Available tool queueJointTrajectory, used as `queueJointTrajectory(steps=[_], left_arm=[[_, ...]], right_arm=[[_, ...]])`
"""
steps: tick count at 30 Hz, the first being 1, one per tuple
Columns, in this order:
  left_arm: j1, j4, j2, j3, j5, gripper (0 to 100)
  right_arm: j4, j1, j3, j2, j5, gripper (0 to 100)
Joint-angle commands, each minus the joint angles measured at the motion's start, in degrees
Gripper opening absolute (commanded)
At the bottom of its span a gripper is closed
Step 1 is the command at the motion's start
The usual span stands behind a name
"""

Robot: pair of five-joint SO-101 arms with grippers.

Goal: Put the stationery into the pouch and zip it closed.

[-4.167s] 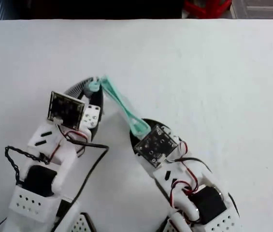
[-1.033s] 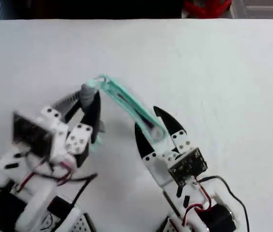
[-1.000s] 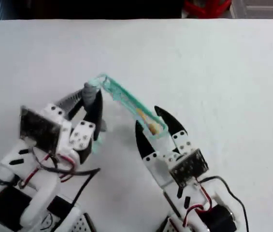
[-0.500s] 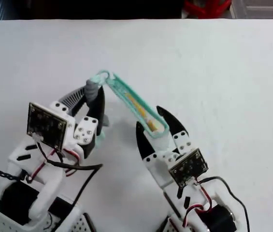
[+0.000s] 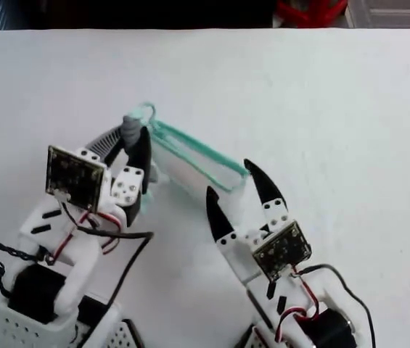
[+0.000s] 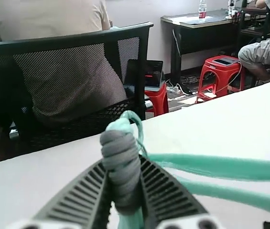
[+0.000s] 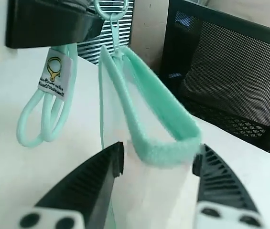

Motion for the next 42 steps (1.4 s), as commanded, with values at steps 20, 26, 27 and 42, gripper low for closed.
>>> queueJointTrajectory(steps=[20,26,27,42], left_arm=[[-2.2,1.8,-0.9,-0.5,-0.5,2],[-2.2,1.9,-0.9,-0.6,-0.6,2],[-2.2,1.9,-0.9,-0.6,-0.6,2],[-2.2,2.0,-0.9,1.1,-0.5,2]], right_arm=[[-18.5,3.6,6.2,6.3,2.8,28.0],[-20.8,5.1,-4.7,27.7,2.4,28.0],[-20.4,5.0,-6.9,30.9,2.5,28.0],[-9.6,0.6,-13.9,32.8,12.0,28.0]])
